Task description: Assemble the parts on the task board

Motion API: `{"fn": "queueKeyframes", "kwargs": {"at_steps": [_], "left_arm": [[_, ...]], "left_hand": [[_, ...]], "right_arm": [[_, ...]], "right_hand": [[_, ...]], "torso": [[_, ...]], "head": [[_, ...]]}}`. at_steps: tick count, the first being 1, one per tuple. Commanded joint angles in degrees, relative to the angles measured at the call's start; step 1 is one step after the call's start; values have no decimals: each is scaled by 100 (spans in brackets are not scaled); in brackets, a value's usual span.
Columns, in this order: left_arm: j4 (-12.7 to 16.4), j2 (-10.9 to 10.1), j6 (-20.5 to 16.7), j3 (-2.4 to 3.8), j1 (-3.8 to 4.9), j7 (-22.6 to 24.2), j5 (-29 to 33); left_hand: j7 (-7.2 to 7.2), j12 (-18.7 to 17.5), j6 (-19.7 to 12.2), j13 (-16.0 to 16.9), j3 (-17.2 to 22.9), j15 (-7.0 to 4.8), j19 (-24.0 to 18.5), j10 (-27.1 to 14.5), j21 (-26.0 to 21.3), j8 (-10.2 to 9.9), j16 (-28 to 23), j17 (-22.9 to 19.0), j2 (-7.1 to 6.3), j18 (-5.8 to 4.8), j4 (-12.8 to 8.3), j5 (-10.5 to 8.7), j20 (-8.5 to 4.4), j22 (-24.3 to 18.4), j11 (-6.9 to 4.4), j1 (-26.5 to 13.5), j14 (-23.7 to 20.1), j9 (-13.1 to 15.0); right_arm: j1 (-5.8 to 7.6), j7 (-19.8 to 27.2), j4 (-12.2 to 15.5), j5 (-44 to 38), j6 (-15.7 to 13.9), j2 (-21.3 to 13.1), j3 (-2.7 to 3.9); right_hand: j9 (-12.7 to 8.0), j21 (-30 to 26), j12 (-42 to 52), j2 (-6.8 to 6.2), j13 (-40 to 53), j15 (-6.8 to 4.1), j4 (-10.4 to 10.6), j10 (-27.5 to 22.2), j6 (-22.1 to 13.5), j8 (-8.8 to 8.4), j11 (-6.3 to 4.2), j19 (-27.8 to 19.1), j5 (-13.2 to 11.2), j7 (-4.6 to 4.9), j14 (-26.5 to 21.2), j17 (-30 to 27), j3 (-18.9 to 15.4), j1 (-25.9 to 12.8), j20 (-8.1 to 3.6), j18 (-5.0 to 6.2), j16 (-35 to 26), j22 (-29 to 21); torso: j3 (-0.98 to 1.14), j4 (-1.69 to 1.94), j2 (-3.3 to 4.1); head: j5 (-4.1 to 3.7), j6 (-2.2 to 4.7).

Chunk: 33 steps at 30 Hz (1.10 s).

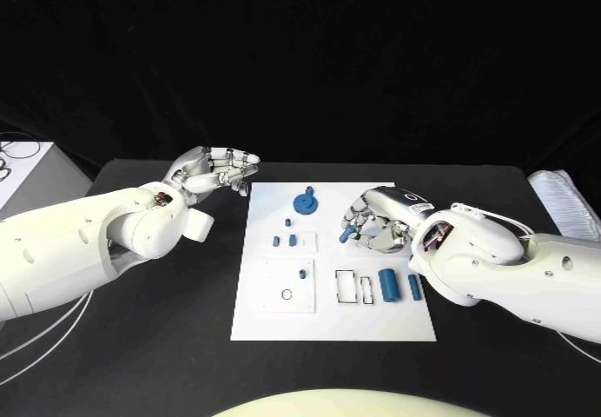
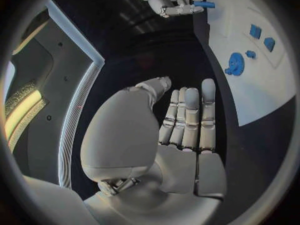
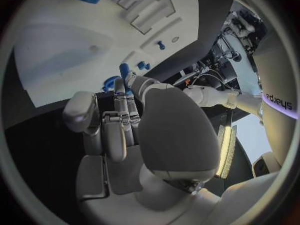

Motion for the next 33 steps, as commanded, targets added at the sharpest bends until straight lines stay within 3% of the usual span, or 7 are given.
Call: {"fn": "queueKeyframes", "kwargs": {"at_steps": [1, 6, 13, 17, 23, 33], "left_arm": [[8, 18, 101, 3, -8, 22, 31], [9, 33, 110, 3, -16, 19, 31], [5, 57, 122, 3, -26, 15, 31], [2, 74, 130, 3, -29, 12, 31], [-9, 83, 131, 3, -41, 8, 31], [-9, 84, 137, 3, -55, 1, 31]], "left_hand": [[15, -24, -41, -5, -22, -1, 40, -14, -28, 39, 18, -4, 4, 81, -1, 12, 13, -6, 17, 33, 17, -6], [15, -24, -41, -5, -22, -1, 40, -14, -28, 39, 18, -4, 4, 81, -1, 12, 13, -6, 17, 33, 17, -6], [15, -24, -41, -5, -22, -1, 40, -14, -28, 39, 18, -4, 4, 81, -1, 12, 13, -6, 17, 33, 17, -6], [15, -24, -41, -5, -22, -1, 40, -14, -28, 39, 18, -4, 4, 81, -1, 12, 13, -6, 17, 33, 17, -6], [15, -24, -43, -7, -22, -1, 40, -16, -28, 40, 20, -2, 5, 81, -1, 12, 13, -6, 17, 36, 17, -6], [16, -25, -45, -11, -23, 0, 40, -19, -29, 42, 22, 2, 6, 81, -2, 12, 13, -6, 18, 41, 17, -7]], "right_arm": [[-38, 86, 103, 49, -64, 117, 0], [-156, 147, 135, -153, -87, 406, -10], [-419, 243, 68, -617, -57, 904, -27], [-521, 285, 7, -717, -24, 1085, -48], [-654, 327, -44, -777, 5, 1236, -65], [-747, 316, -170, -889, 170, 1340, -102]], "right_hand": [[374, 1, -36, 5, -5, -27, -17, 6, -20, 241, 1, 15, 32, -14, 425, 631, 32, -48, -26, -106, 15, 4], [385, -7, -42, 2, -5, -27, -32, 6, -28, 248, 2, 12, 33, -12, 425, 630, 45, -61, -25, -104, 14, -1], [414, -12, -58, -7, -5, -25, -85, 5, -48, 265, 5, 10, 30, -4, 427, 641, 80, -82, -23, -103, 20, 1], [419, -10, -59, -9, -5, -24, -92, 6, -49, 268, 6, 11, 27, -3, 427, 640, 84, -86, -23, -104, 19, 5], [430, -24, -65, -13, -5, -22, -112, 4, -60, 273, 10, 5, 22, 2, 426, 636, 97, -101, -22, -101, 18, -5], [440, -31, -69, -16, -4, -20, -128, 4, -67, 279, 12, 2, 16, 4, 426, 638, 106, -114, -21, -100, 19, -9]], "torso": [[-2, -3, 4], [-5, -3, 5], [-6, 7, 8], [-17, 11, 5], [-7, -10, 16], [-1, -1, 14]], "head": [[44, -19], [116, -47], [175, -70], [200, -90], [243, -106], [266, -151]]}}
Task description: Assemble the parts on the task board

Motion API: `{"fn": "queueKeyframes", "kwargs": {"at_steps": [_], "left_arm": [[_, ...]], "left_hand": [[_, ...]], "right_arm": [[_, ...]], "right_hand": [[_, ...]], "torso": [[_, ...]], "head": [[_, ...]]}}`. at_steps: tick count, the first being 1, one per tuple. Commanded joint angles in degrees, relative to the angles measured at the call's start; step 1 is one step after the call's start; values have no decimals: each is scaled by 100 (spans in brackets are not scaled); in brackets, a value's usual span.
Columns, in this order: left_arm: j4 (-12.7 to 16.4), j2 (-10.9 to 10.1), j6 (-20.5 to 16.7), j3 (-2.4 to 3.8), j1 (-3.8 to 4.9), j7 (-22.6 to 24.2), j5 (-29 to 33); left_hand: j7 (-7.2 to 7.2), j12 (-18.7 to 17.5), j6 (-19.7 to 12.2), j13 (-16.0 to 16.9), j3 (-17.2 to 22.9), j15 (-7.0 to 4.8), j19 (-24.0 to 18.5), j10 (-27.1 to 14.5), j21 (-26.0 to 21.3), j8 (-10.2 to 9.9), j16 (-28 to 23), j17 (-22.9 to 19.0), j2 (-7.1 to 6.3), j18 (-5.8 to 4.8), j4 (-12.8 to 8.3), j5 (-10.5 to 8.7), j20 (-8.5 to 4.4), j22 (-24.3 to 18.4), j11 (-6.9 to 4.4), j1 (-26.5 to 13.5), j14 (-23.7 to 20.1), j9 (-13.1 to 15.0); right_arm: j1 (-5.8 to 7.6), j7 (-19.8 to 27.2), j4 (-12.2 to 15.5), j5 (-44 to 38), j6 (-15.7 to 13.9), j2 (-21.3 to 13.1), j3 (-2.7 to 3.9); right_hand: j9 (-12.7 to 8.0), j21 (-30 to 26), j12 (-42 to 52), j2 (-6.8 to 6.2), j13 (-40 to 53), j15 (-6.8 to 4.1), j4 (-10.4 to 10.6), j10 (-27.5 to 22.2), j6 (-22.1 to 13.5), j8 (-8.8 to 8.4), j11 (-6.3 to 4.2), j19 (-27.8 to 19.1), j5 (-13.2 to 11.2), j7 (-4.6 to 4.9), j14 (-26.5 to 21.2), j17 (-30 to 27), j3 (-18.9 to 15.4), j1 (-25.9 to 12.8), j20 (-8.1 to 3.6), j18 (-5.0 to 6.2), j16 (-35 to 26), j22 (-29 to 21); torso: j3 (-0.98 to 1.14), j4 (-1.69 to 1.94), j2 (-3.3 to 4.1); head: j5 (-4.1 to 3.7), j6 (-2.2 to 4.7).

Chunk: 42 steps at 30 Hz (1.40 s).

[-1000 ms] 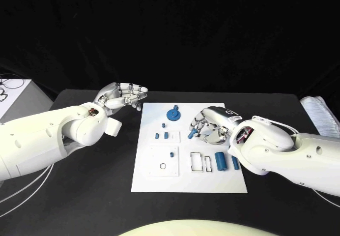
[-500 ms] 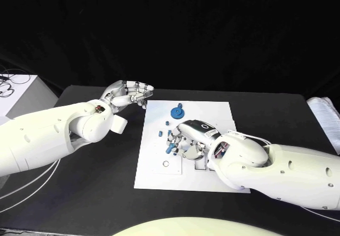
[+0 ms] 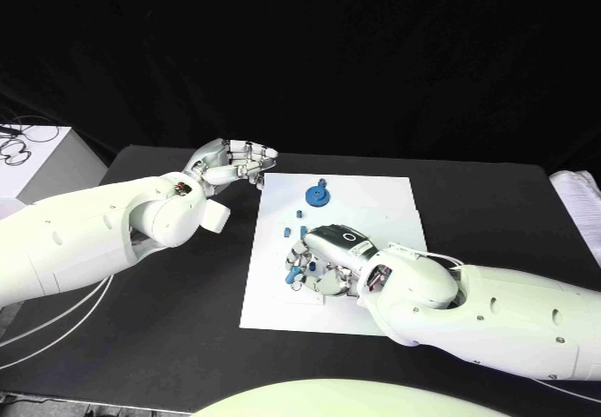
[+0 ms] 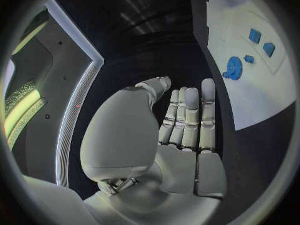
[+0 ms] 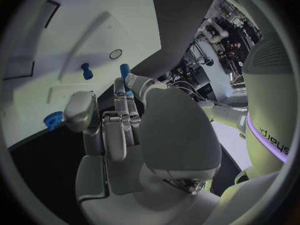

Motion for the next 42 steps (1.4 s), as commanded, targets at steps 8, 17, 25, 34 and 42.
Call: {"fn": "queueKeyframes", "kwargs": {"at_steps": [8, 17, 25, 34, 42], "left_arm": [[7, -1, 101, 4, -5, 15, 30], [9, -9, 104, 4, -6, 5, 30], [11, -16, 105, 4, -7, 1, 30], [17, -22, 100, 4, -7, -2, 30], [20, -25, 102, 4, -7, -8, 30]], "left_hand": [[-5, -25, -24, -5, -23, 0, 40, -19, -29, 19, 22, 3, 6, 82, -1, 12, 13, -6, 19, 41, 17, -7], [-2, -25, -30, -11, -28, 2, 40, -25, -30, 21, 22, -1, 7, 81, 2, 12, 15, -5, 22, 41, 12, -8], [-2, -25, -30, -11, -28, 2, 40, -25, -30, 21, 22, -1, 7, 81, 2, 12, 15, -5, 22, 41, 12, -8], [-2, -25, -30, -11, -28, 2, 40, -25, -30, 21, 22, -1, 7, 81, 2, 12, 15, -5, 22, 41, 12, -8], [-2, -25, -30, -11, -28, 2, 40, -25, -30, 21, 22, -1, 7, 81, 2, 12, 15, -5, 22, 41, 12, -8]], "right_arm": [[-25, 11, -28, -294, 374, -16, -15], [-27, -81, -40, -453, 588, -50, -21], [-27, -123, -58, -544, 641, -38, -26], [-47, -163, -123, -667, 623, 45, -48], [-76, -165, -131, -737, 611, 98, -61]], "right_hand": [[449, -30, -32, 5, 7, -18, -45, 7, 14, 219, 10, 2, 6, 17, 427, 637, 15, -49, -19, -100, 21, 3], [472, -31, -37, -3, 9, -14, -55, 10, 1, 232, 12, 2, -32, 13, 427, 636, 23, -115, -15, -101, 21, 10], [474, -32, -38, -3, 9, -14, -58, 10, 0, 234, 12, 1, -34, 12, 427, 637, 25, -120, -14, -101, 21, 10], [477, -33, -38, -3, 9, -15, -62, 10, -2, 235, 10, 0, -33, 11, 427, 635, 28, -123, -14, -100, 20, 10], [482, -40, -42, -11, 9, -15, -70, 6, -11, 235, 11, -3, -33, 12, 424, 626, 32, -135, -14, -99, 17, 6]], "torso": [[4, -6, -2], [0, 1, -6], [-1, 2, -3], [0, 9, -2], [-2, 2, -5]], "head": [[12, -34], [3, -51], [-10, -48], [-10, -44], [-10, -45]]}}
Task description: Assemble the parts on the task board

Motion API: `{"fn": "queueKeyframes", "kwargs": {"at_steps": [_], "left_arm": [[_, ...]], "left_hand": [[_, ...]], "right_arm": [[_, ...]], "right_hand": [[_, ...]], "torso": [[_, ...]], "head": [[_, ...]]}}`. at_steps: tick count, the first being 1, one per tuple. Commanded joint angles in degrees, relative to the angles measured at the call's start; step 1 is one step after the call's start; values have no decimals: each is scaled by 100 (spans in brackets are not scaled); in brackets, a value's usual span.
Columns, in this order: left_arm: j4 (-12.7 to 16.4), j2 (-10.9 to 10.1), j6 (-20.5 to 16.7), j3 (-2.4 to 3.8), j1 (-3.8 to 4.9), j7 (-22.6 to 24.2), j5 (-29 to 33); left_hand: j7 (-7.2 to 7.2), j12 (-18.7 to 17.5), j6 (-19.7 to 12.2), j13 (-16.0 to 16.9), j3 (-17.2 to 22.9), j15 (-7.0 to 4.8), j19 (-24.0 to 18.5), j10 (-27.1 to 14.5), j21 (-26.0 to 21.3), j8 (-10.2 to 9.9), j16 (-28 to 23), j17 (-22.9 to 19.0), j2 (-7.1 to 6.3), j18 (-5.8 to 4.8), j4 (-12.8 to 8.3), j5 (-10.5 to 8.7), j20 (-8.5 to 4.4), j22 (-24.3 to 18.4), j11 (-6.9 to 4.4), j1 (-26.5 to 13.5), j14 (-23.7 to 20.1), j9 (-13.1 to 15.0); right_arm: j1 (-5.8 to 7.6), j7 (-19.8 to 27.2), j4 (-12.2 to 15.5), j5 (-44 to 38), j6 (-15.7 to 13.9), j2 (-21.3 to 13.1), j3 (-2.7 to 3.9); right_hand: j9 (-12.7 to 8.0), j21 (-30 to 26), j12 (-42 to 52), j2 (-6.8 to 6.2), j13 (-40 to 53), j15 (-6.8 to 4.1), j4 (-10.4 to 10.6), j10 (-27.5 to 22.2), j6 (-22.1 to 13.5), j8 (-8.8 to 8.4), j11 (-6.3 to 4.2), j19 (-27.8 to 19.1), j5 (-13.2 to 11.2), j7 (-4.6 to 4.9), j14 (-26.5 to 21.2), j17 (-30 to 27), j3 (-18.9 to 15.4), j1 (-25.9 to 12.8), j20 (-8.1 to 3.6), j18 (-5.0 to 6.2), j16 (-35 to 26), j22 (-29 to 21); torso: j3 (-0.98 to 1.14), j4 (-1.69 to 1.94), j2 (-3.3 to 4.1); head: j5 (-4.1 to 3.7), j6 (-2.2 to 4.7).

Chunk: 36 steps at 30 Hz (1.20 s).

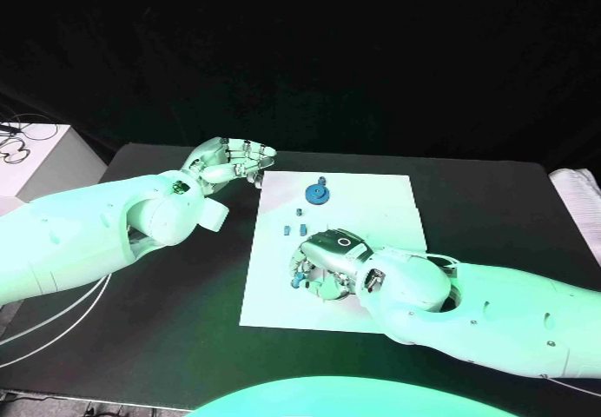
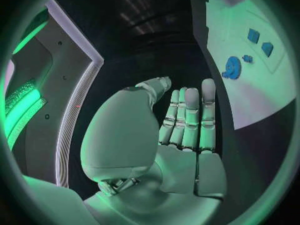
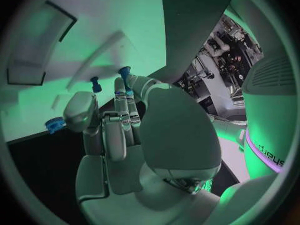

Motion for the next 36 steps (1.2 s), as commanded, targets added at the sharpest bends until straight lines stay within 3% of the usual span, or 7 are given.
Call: {"fn": "queueKeyframes", "kwargs": {"at_steps": [1, 4, 10, 11, 21, 32, 36], "left_arm": [[16, 4, 88, 4, 0, 19, 30], [16, 7, 92, 4, 0, 15, 30], [15, 8, 93, 4, 0, 11, 30], [14, 8, 93, 4, 0, 10, 30], [9, 7, 94, 4, 0, 5, 30], [-9, 15, 107, 3, -4, -2, 31], [1, -7, 107, 2, -13, -4, 45]], "left_hand": [[-2, -25, -31, -6, -28, 2, 40, -25, -30, 21, 22, 0, 7, 81, 2, 11, 15, -6, 22, 41, 12, -8], [0, -25, -34, -11, -31, 4, 40, -30, -31, 25, 20, -10, 13, 81, 10, 12, 17, -6, 24, 39, 2, -9], [0, -26, -34, -12, -32, 5, 40, -31, -31, 25, 20, -12, 12, 81, 10, 11, 17, -6, 25, 38, 0, -9], [0, -26, -34, -12, -32, 5, 40, -31, -31, 25, 20, -12, 12, 81, 10, 11, 17, -6, 25, 38, 0, -9], [0, -26, -34, -12, -32, 5, 40, -31, -31, 25, 20, -12, 12, 81, 10, 11, 17, -6, 25, 38, 0, -9], [0, -26, -34, -12, -32, 5, 40, -31, -31, 25, 20, -12, 12, 81, 10, 11, 17, -6, 25, 38, 0, -9], [0, -28, -38, -19, -38, 8, 37, -46, -35, 29, 19, -12, 11, 80, 14, 9, 19, -6, 27, 39, -6, -10]], "right_arm": [[-26, -15, -5, -162, 97, 27, -16], [-31, 20, -15, -162, 90, 46, -20], [-34, 89, -42, -131, 13, 55, -28], [-35, 95, -46, -127, -25, 52, -30], [-36, 96, -13, -128, -385, -23, -34], [20, 270, 301, 320, -1161, -470, 12], [193, 360, 413, 1240, -1251, -840, 44]], "right_hand": [[480, -40, -20, 19, -7, -15, -37, -9, 24, 102, -5, -2, -31, 12, 425, 628, 2, -30, -14, -99, 17, 1], [488, -64, -39, -45, -13, -5, -61, -53, -36, 84, 11, -13, -43, 30, 424, 628, 11, -103, -9, -96, 17, -11], [431, -202, -56, -449, -81, 127, -6, -650, -378, -107, 161, -68, 124, 138, 415, 604, -175, -508, 93, -80, 11, -96], [377, -385, -19, -466, -78, 150, -52, -982, -590, -249, 194, -143, 138, 114, 395, 544, -556, -564, 138, -43, -15, -237], [227, -775, 309, -134, -59, 217, 255, -1526, -781, -508, 269, -230, 186, 67, 367, 449, -2022, -38, 199, 16, -50, -482], [184, -827, 695, -79, -26, 202, 694, -1599, -812, -584, 242, -194, 195, 70, 370, 459, -2570, 268, 191, 19, -41, -468], [190, -684, 1054, -15, 77, 134, 699, -1163, -707, -549, 169, -105, 205, 198, 375, 476, -2541, 259, 130, -12, -37, -321]], "torso": [[-2, -4, -3], [-1, -5, -5], [-1, -7, -6], [0, -7, -7], [4, -7, -4], [3, -15, -19], [1, -30, -19]], "head": [[0, 0], [0, -1], [-1, -1], [-2, 2], [-21, 25], [-89, 86], [-189, 133]]}}
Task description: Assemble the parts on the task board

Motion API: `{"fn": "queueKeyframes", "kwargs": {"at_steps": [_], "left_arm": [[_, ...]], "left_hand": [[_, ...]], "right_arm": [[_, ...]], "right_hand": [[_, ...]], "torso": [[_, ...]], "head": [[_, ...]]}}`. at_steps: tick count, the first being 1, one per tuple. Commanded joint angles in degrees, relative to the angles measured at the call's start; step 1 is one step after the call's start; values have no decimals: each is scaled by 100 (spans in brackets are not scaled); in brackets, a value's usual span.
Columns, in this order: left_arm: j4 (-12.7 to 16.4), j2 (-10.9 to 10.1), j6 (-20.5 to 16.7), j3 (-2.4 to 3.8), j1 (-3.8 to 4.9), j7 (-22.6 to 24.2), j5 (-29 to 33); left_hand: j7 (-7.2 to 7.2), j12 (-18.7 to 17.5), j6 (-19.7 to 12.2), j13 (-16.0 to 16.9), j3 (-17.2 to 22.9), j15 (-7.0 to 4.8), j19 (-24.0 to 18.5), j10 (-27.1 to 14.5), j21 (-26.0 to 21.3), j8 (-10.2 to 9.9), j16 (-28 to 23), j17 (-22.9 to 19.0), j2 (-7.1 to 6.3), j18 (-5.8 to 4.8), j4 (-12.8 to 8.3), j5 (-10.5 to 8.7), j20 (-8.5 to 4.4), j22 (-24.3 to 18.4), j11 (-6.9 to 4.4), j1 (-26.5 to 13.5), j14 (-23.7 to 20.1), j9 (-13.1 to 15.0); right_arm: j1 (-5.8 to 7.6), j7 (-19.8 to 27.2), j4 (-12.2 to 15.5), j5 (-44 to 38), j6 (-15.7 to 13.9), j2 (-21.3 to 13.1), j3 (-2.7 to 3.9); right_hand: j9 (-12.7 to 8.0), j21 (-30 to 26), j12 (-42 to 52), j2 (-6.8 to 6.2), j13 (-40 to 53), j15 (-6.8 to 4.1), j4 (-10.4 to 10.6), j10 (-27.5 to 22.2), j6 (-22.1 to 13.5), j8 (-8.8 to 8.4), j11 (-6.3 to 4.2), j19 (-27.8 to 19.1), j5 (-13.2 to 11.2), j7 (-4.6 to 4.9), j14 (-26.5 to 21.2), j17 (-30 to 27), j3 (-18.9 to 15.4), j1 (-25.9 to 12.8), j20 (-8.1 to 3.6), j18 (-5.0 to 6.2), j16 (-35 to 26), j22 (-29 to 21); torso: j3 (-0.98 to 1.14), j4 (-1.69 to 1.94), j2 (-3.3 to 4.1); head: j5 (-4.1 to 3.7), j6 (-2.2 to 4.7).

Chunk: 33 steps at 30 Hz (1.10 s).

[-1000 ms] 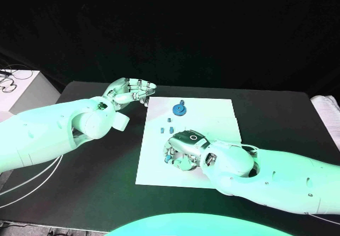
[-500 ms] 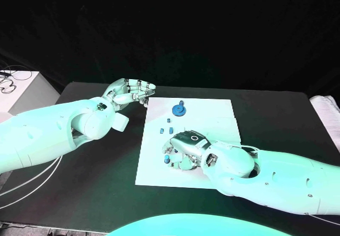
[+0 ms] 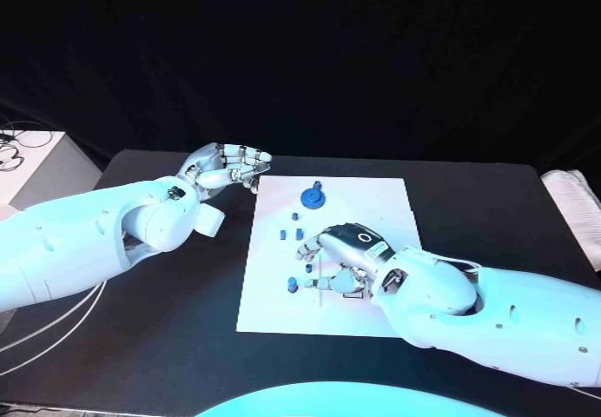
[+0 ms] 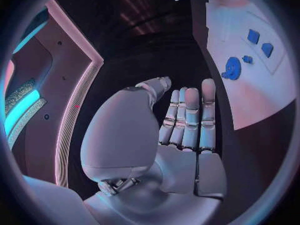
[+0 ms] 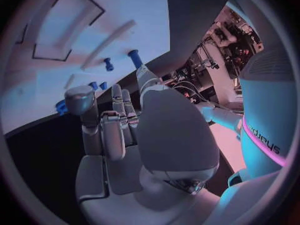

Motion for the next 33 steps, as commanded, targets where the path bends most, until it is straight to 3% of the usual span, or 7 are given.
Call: {"fn": "queueKeyframes", "kwargs": {"at_steps": [1, 6, 7, 9, 13, 21, 33], "left_arm": [[21, -18, 91, 1, -9, 25, 49], [64, -53, 77, -4, -33, 25, 65], [74, -58, 75, -4, -40, 25, 66], [97, -66, 73, -5, -55, 26, 69], [130, -79, 71, -6, -80, 28, 74], [140, -75, 71, -6, -124, 36, 86], [118, -83, 75, -6, -143, 35, 95]], "left_hand": [[0, -28, -38, -9, -34, 8, 37, -33, -35, 31, 19, -6, 11, 80, 11, 9, 19, -6, 15, 39, -6, -6], [0, -28, -38, -9, -34, 8, 37, -33, -35, 31, 19, -6, 11, 80, 11, 9, 19, -6, 15, 39, -6, -6], [0, -28, -38, -9, -34, 8, 37, -33, -35, 31, 19, -6, 11, 80, 11, 9, 19, -6, 15, 39, -6, -6], [0, -28, -38, -9, -34, 8, 37, -33, -35, 31, 19, -6, 11, 80, 11, 9, 19, -6, 15, 39, -6, -6], [0, -28, -38, -9, -34, 8, 37, -33, -35, 31, 19, -6, 11, 80, 11, 9, 19, -6, 15, 39, -6, -6], [0, -28, -38, -9, -34, 8, 37, -33, -35, 31, 19, -6, 11, 80, 11, 9, 19, -6, 15, 39, -6, -6], [1, -26, -41, -13, -41, 10, 35, -36, -37, 35, 20, -6, 10, 80, 17, 7, 21, -7, 16, 35, -10, -7]], "right_arm": [[171, 221, 73, 1386, -302, -306, 20], [451, 106, 162, 2676, 18, -975, 29], [484, 55, 184, 2866, 84, -1109, 30], [529, -69, 231, 3141, 236, -1363, 27], [560, -271, 315, 3282, 404, -1695, 5], [525, -836, 527, 2775, 607, -2229, -86], [211, -1482, 659, 2069, 507, -2185, -150]], "right_hand": [[6, 94, 259, 43, 99, -40, -1, 374, 66, 50, -11, 67, 35, 92, 370, 491, 32, 16, -22, -22, 1, 94], [118, 418, 1648, -4, 1134, -271, -11, 1319, 274, 345, -301, 221, 184, -125, 420, 651, -105, -354, -221, -83, 79, 417], [197, 486, 2759, 49, 2375, -296, -48, 1008, 209, 502, -339, 259, 240, -166, 430, 676, -172, -377, -265, -98, 91, 509], [334, 650, 5159, 154, 5240, -283, -19, 1516, 159, 741, -360, 338, 230, -180, 471, 850, -301, -622, -292, -121, 170, 693], [502, 1021, 7199, 279, 7859, -323, 15, 2486, 164, 980, -364, 491, 245, -209, 571, 1331, -468, -840, -285, -207, 361, 1048], [597, 1295, 7583, 347, 8398, -325, 26, 2774, 137, 1111, -363, 586, 356, -230, 608, 1509, -888, -1232, -282, -261, 424, 1331], [637, 1387, 7656, 387, 8494, -345, 44, 2841, 196, 1203, -391, 612, 504, -264, 608, 1509, -1404, -1535, -296, -280, 424, 1447]], "torso": [[-4, -28, -9], [-14, -66, -40], [-15, -72, -46], [-16, -82, -59], [-12, -97, -68], [-10, -118, -90], [-18, -117, -87]], "head": [[-133, 59], [-289, 105], [-318, 103], [-372, 101], [-442, 102], [-565, 104], [-565, 73]]}}
